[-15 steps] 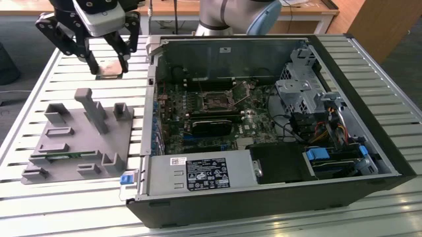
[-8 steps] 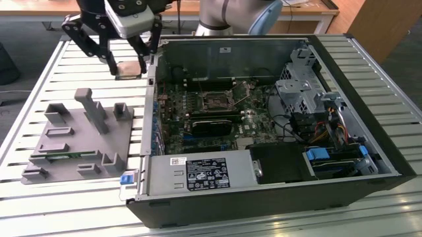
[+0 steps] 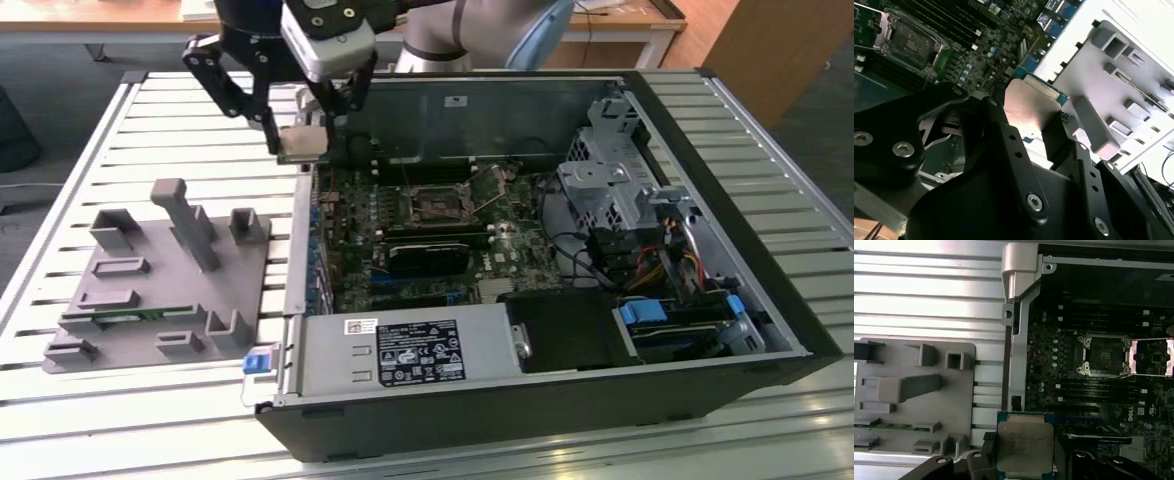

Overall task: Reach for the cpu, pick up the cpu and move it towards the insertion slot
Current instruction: 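Pick up the cpu and move it towards the insertion slot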

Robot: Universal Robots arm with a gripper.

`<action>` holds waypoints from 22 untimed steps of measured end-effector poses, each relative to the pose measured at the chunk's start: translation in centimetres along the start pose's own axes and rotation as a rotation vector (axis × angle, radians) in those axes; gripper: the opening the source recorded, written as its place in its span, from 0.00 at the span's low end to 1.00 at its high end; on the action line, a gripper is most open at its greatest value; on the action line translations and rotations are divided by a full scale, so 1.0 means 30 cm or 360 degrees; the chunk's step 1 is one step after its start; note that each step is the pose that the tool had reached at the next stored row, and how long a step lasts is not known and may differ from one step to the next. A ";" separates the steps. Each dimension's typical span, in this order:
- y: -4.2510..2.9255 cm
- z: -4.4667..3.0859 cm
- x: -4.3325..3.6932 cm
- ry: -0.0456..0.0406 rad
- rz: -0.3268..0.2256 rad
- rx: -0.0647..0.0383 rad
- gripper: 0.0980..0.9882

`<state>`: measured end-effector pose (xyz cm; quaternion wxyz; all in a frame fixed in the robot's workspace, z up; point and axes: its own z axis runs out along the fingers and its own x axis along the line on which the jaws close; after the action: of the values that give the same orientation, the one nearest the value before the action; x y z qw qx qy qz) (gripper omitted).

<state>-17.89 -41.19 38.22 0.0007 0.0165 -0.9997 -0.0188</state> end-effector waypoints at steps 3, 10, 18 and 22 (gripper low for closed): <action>-0.002 0.006 -0.045 0.0000 0.0000 0.0000 0.50; -0.005 0.015 -0.145 0.0000 0.0000 0.0000 0.50; -0.007 0.024 -0.253 0.0000 0.0000 0.0000 0.50; -0.009 0.033 -0.313 0.0000 0.0000 0.0000 0.50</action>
<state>-8.50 -41.12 37.22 0.0008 0.0165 -0.9997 -0.0188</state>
